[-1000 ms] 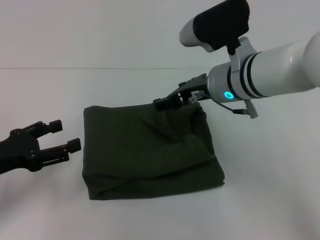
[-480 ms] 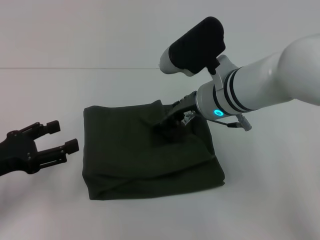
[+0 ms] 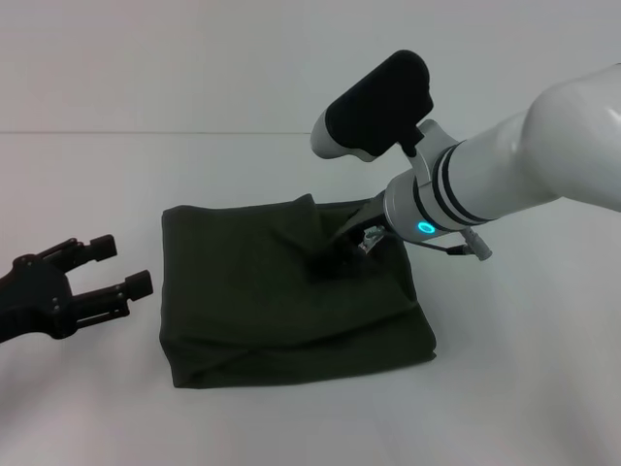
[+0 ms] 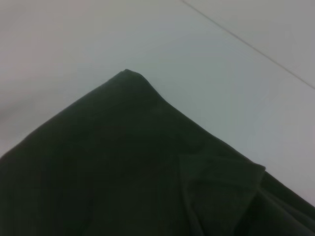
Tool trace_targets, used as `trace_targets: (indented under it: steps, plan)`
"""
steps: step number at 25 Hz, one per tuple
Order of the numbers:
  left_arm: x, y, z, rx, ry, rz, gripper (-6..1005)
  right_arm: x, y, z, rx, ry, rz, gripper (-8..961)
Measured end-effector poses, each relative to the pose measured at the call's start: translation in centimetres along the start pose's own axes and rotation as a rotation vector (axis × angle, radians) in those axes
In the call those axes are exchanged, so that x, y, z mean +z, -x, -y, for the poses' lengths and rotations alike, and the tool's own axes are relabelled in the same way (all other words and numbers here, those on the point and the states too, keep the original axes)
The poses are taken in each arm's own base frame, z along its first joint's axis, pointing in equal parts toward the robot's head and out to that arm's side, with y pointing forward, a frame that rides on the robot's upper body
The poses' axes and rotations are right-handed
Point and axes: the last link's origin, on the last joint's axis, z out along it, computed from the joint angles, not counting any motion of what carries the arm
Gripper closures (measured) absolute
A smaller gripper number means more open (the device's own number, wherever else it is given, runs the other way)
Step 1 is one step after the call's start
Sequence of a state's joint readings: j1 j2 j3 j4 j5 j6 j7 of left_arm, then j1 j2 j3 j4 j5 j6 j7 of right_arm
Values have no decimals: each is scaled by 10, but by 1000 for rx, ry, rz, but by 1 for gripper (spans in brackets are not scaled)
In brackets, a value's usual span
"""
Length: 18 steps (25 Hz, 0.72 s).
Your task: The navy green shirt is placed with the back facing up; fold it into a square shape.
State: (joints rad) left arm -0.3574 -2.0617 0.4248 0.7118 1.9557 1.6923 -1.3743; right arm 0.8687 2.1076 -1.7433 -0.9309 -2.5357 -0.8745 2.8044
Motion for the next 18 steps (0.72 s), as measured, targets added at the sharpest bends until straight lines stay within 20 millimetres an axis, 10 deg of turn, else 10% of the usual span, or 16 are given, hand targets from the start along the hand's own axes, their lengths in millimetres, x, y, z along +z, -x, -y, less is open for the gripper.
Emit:
trace_targets:
  steps: [18]
  plan:
    - [4,-3,0,6,8,-8,95,5,-3,6,-19,-39,-24,71]
